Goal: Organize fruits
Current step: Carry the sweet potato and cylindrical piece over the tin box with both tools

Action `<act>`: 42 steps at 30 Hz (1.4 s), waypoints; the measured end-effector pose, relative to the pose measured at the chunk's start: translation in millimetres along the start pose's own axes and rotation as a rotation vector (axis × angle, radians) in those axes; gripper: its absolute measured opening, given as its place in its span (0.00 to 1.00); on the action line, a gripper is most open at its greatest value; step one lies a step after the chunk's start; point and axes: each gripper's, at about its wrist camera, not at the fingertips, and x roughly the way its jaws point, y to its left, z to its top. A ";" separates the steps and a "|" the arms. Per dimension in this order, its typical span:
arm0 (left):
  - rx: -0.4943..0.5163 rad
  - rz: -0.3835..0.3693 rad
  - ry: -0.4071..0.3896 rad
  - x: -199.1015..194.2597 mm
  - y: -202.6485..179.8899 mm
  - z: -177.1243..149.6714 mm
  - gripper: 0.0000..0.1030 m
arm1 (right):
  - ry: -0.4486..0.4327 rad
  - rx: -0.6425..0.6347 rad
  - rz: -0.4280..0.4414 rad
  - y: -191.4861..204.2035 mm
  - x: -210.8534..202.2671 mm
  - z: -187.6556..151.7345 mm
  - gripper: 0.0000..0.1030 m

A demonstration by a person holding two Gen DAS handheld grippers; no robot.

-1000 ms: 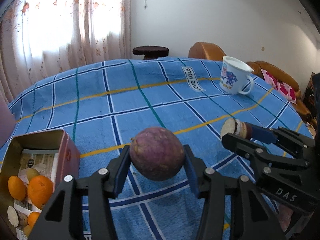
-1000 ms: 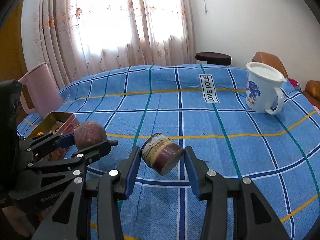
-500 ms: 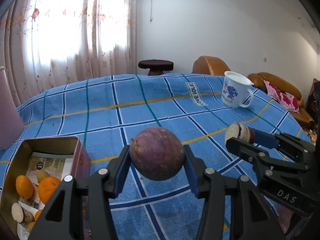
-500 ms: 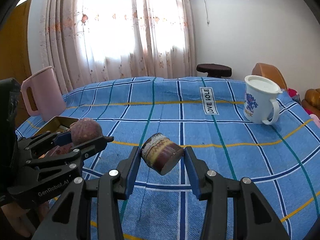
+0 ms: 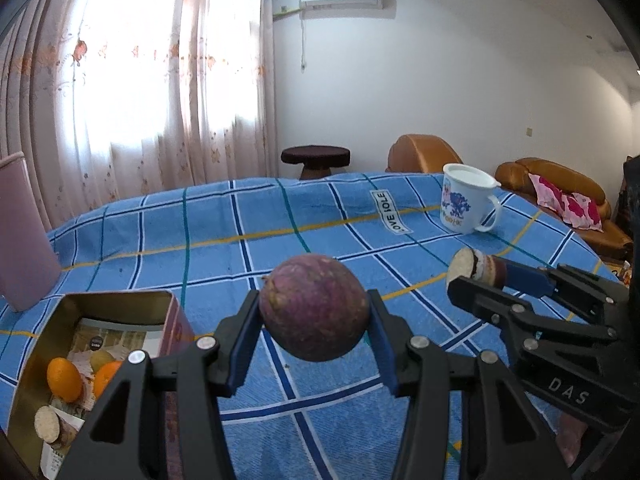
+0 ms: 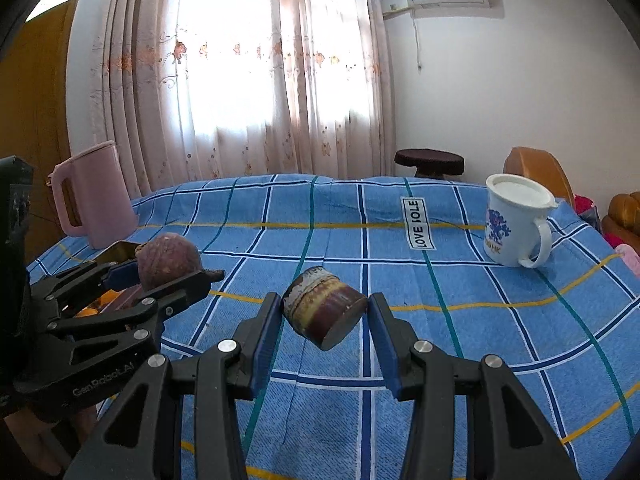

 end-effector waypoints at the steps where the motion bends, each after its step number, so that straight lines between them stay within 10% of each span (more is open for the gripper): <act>1: 0.002 0.003 -0.006 -1.0 -0.2 -0.6 0.51 | -0.005 -0.004 -0.001 0.7 -1.0 0.0 0.45; 22: 0.002 0.019 -0.085 -27.3 0.4 -7.8 0.51 | -0.076 -0.048 -0.021 12.0 -17.1 -2.0 0.45; 42: -0.099 0.072 -0.052 -67.0 61.5 -19.9 0.51 | -0.038 -0.118 0.141 82.9 -11.3 14.9 0.45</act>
